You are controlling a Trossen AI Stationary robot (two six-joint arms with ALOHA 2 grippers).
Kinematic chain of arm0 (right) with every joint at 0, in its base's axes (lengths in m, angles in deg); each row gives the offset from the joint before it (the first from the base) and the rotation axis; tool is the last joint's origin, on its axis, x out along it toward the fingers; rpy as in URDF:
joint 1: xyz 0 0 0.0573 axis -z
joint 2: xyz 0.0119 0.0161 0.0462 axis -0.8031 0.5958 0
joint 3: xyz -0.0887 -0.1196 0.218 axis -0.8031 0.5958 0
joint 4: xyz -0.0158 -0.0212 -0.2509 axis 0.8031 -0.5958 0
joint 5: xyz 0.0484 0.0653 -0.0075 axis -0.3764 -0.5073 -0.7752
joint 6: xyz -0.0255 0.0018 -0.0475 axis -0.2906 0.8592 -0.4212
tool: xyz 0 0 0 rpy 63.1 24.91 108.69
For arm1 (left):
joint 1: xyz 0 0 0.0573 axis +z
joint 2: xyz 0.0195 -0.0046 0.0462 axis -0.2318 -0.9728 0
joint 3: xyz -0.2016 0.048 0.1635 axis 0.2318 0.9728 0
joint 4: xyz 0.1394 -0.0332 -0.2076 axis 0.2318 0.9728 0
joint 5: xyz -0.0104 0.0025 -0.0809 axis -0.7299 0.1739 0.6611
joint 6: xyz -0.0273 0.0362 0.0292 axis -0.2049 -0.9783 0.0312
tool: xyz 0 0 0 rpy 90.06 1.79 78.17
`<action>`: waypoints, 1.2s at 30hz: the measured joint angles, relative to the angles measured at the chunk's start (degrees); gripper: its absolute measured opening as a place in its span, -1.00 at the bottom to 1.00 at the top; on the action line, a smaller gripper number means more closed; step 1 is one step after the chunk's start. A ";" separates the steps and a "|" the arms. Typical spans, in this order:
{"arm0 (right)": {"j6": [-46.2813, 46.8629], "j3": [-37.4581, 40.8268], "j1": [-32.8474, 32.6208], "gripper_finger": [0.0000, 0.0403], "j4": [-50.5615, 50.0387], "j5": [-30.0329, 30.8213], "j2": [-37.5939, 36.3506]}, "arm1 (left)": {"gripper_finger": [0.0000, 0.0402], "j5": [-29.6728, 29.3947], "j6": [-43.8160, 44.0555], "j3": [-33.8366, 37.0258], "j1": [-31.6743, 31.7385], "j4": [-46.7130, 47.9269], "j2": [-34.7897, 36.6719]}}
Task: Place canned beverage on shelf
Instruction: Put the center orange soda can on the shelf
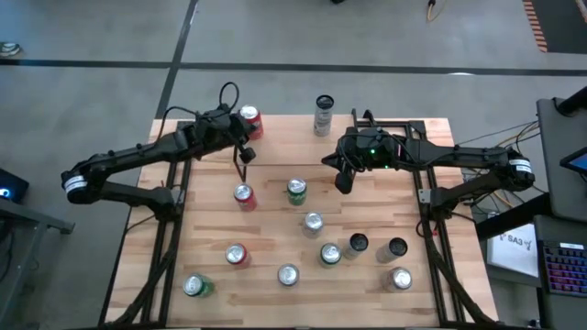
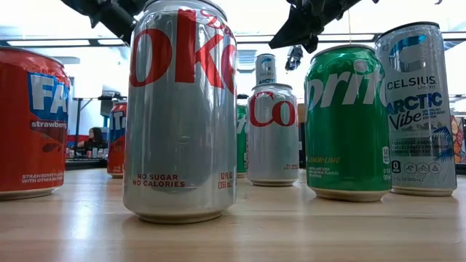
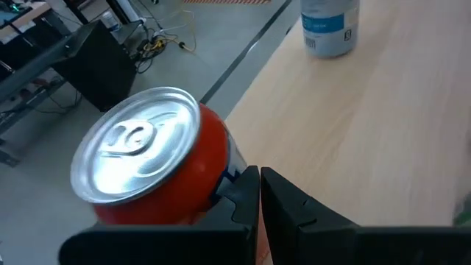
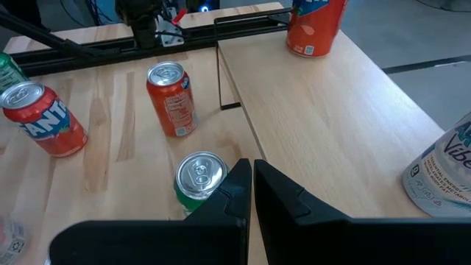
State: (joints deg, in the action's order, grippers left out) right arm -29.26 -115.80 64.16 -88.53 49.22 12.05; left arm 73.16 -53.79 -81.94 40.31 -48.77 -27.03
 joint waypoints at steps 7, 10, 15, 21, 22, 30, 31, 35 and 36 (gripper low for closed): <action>-0.22 0.00 -0.98 -0.95 -0.07 0.02 0.00 | -1.00 8.95 2.98 0.02 -1.36 1.26 4.69; -0.93 0.00 -2.00 -0.95 -0.04 0.00 0.00 | -1.00 16.73 5.62 0.26 -2.47 0.86 6.86; -2.42 0.00 -4.36 -0.95 -0.02 0.00 0.00 | -1.00 21.43 10.92 2.90 -7.96 -4.40 10.17; -1.04 0.00 -7.39 -0.95 0.02 0.02 0.00 | -1.00 21.00 12.54 7.29 -16.93 -13.55 12.58; -0.44 0.00 -8.01 -0.95 0.02 0.03 0.00 | -1.00 20.92 12.59 7.81 -18.24 -14.86 12.67; 4.27 0.00 -15.22 -0.95 0.02 0.02 0.00 | -1.00 8.25 13.02 7.31 -26.33 -13.51 12.79; 4.61 0.00 -16.32 -0.95 0.01 0.10 0.00 | -1.00 5.80 13.01 6.83 -26.59 -11.35 12.80; 4.87 0.00 -20.48 -0.95 0.00 0.46 0.00 | -1.00 -5.69 13.00 6.01 -26.50 -3.07 12.66; 4.50 0.00 -21.37 -0.95 0.00 0.44 0.00 | -1.00 -9.66 12.65 6.01 -26.38 -1.64 12.52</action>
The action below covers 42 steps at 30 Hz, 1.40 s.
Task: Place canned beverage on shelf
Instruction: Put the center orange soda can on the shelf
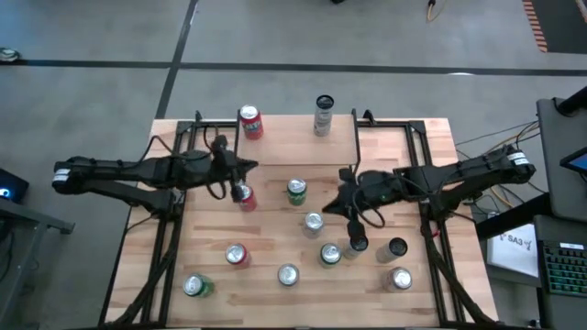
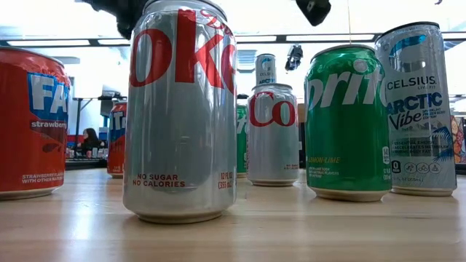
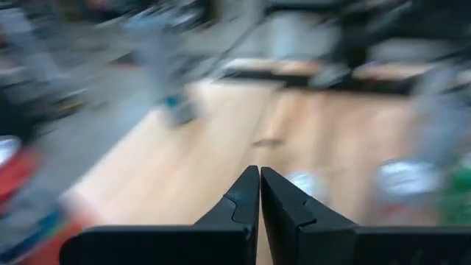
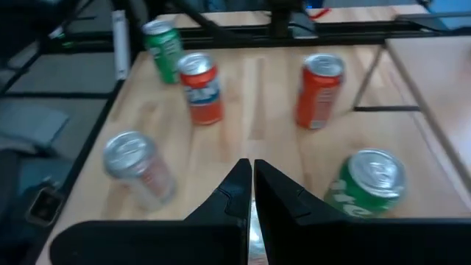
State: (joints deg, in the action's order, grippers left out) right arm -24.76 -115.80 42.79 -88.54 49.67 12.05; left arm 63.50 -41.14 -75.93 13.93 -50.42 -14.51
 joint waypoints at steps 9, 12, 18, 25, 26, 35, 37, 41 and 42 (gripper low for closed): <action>-3.64 0.00 -2.92 -0.95 -2.24 0.04 -0.01 | -1.00 1.03 -8.75 -0.17 8.82 0.51 -2.22; -4.69 0.00 -2.82 -0.95 -2.50 0.06 -0.01 | -1.00 4.29 -8.91 -0.17 13.57 0.58 -3.35; -5.34 0.00 -2.39 -0.95 -2.56 0.06 -0.11 | -1.00 8.55 -10.73 -0.17 19.85 0.66 -5.48; -5.78 0.00 -1.07 -0.95 -2.55 0.08 -0.11 | -1.00 8.65 -13.15 -0.17 23.83 -3.13 -8.19; -5.77 0.00 -0.86 -0.95 -2.55 0.13 -0.11 | -1.00 8.67 -13.22 -0.17 24.30 -3.75 -8.47; -6.22 0.00 -0.17 -0.95 -2.55 0.13 -0.11 | -1.00 8.72 -13.19 -0.17 28.36 -6.20 -10.91; -6.24 0.00 -0.17 -0.95 -2.55 0.13 -0.11 | -1.00 8.59 -13.03 -0.17 28.98 -6.59 -11.43; -6.21 0.00 -0.17 -0.95 -2.55 0.12 -0.11 | -1.00 8.51 -12.38 -0.17 29.37 -6.88 -12.07; -6.20 0.00 -0.17 -0.95 -2.55 0.11 -0.11 | -1.00 8.50 -12.10 -0.17 29.36 -6.87 -12.17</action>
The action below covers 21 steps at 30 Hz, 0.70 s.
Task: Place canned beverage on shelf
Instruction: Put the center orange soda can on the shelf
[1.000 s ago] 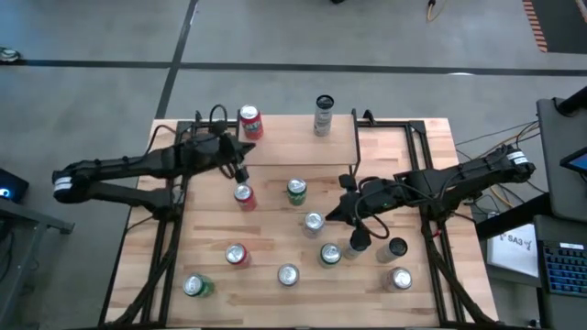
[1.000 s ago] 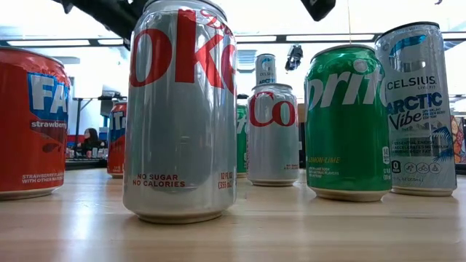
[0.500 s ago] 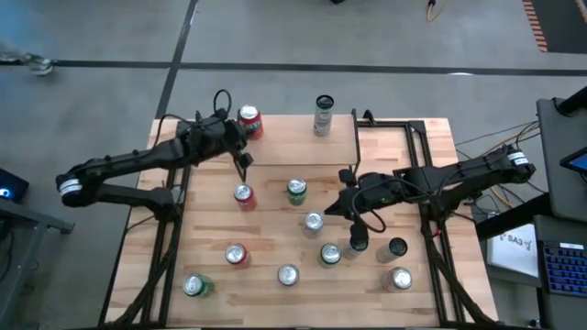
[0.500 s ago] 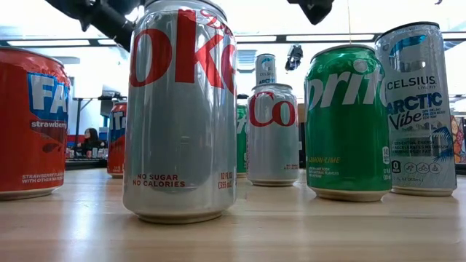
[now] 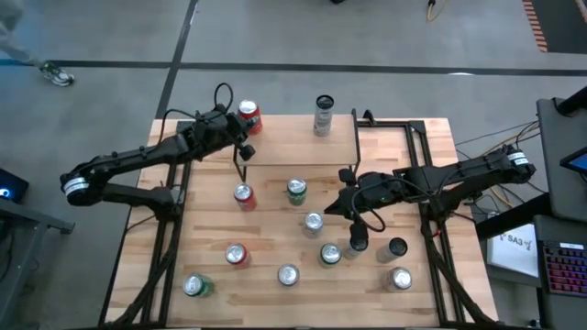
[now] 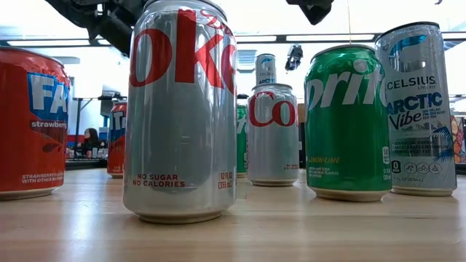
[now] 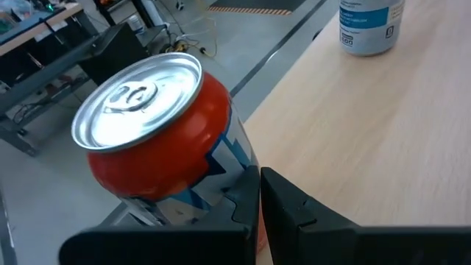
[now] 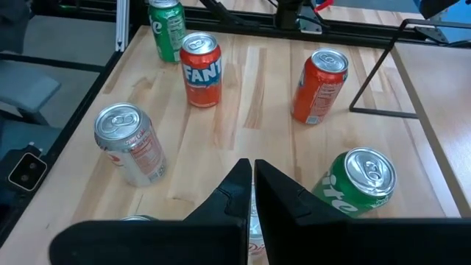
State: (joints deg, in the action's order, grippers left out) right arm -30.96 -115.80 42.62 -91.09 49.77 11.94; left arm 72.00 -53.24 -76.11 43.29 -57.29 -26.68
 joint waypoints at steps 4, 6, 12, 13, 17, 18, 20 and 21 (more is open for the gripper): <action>-0.05 0.00 0.00 -0.95 0.00 0.00 0.00 | -1.00 -0.37 0.27 0.00 0.02 -0.50 -0.45; -0.36 0.00 0.00 -0.95 0.02 0.00 0.00 | -1.00 -0.37 0.34 0.00 0.07 -0.76 -0.54; 0.64 0.00 -0.01 -0.95 0.21 -0.02 0.00 | -1.00 -0.42 0.36 0.00 0.13 -1.04 -0.58; 0.66 0.00 -0.02 -0.95 0.21 -0.02 0.00 | -1.00 -0.42 0.36 0.00 0.16 -1.16 -0.58; 0.66 0.00 -0.02 -0.95 0.22 -0.02 0.00 | -1.00 -0.42 0.31 0.00 0.63 -1.47 -0.58; 0.66 -0.01 -0.02 -0.95 0.22 -0.02 0.00 | -1.00 -0.45 0.26 0.00 0.74 -1.52 -0.58; 0.66 0.00 -0.02 -0.95 0.24 -0.02 0.00 | -1.00 -0.48 0.21 0.00 1.00 -1.57 -0.58; 0.66 0.00 -0.02 -0.95 0.24 -0.02 0.00 | -1.00 -0.48 0.21 0.00 1.11 -1.57 -0.58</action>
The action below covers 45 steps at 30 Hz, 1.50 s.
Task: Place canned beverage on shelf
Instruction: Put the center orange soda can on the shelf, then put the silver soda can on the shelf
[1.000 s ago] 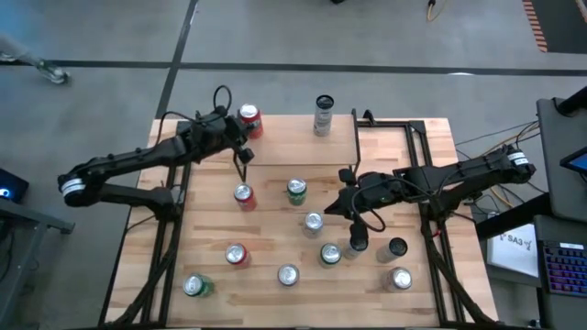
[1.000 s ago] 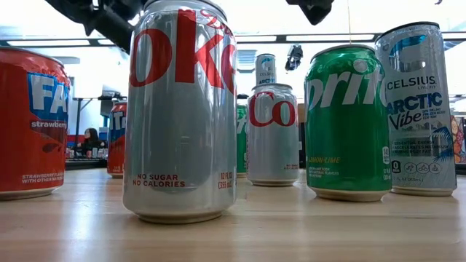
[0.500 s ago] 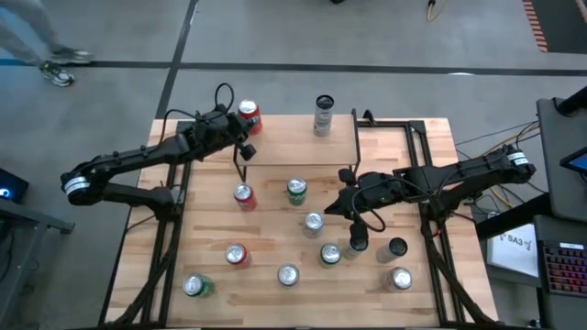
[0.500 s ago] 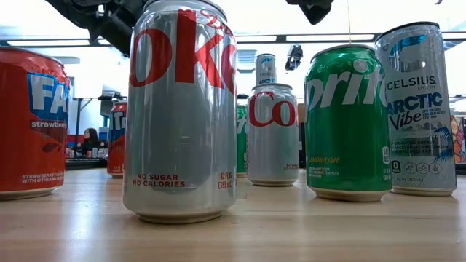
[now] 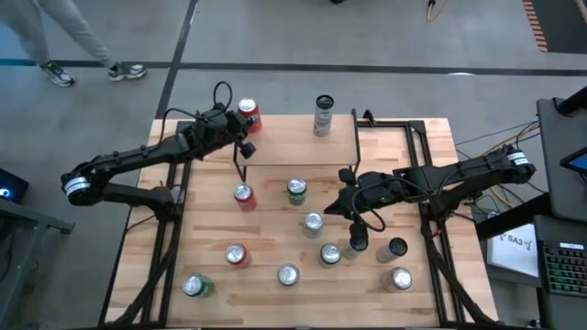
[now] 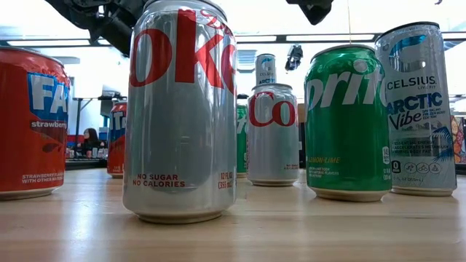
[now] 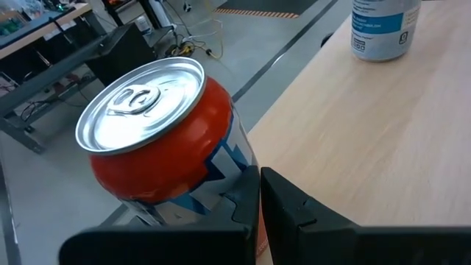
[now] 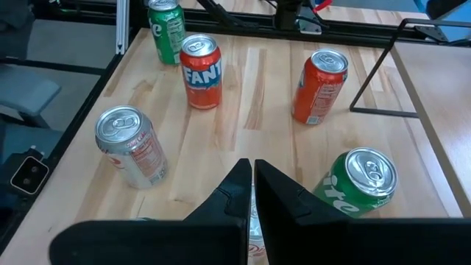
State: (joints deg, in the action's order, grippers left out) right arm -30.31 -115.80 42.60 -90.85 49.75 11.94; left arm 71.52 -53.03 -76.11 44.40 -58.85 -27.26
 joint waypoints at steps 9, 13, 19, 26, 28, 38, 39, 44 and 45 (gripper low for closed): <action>0.39 0.00 0.00 -0.95 0.00 0.02 0.00 | -1.00 0.02 0.40 0.00 0.19 -0.01 0.00; 0.39 0.00 0.00 -0.95 0.00 0.01 0.00 | -1.00 1.79 2.01 0.00 -0.33 0.04 0.08; 0.73 0.00 0.00 -0.95 0.00 0.00 0.00 | -1.00 5.18 5.02 0.00 -2.68 0.41 0.76; 1.99 0.00 0.00 -0.95 0.48 0.25 -0.02 | -1.00 5.22 5.78 0.00 -8.45 1.04 3.14; 2.39 0.00 0.00 -0.95 1.14 1.63 -0.02 | -1.00 5.20 6.21 0.00 -10.37 1.03 3.99; 7.87 0.00 0.00 -0.95 3.57 4.56 0.12 | -1.00 5.18 4.86 0.00 -21.20 1.12 6.41; 8.56 -0.02 0.00 -0.95 4.30 4.74 0.28 | -1.00 5.18 4.14 0.01 -22.36 1.07 6.45; 11.45 -1.61 0.00 -0.95 4.65 5.00 2.82 | -1.00 5.20 1.60 0.33 -26.81 -0.46 7.37; 11.53 -2.13 0.00 -0.95 4.51 5.01 3.65 | -1.00 5.18 0.62 0.43 -27.50 -0.56 7.79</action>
State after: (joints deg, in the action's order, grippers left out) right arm -18.78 -117.93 42.60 -86.34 54.76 15.59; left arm 76.70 -52.41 -75.67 16.91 -59.42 -19.47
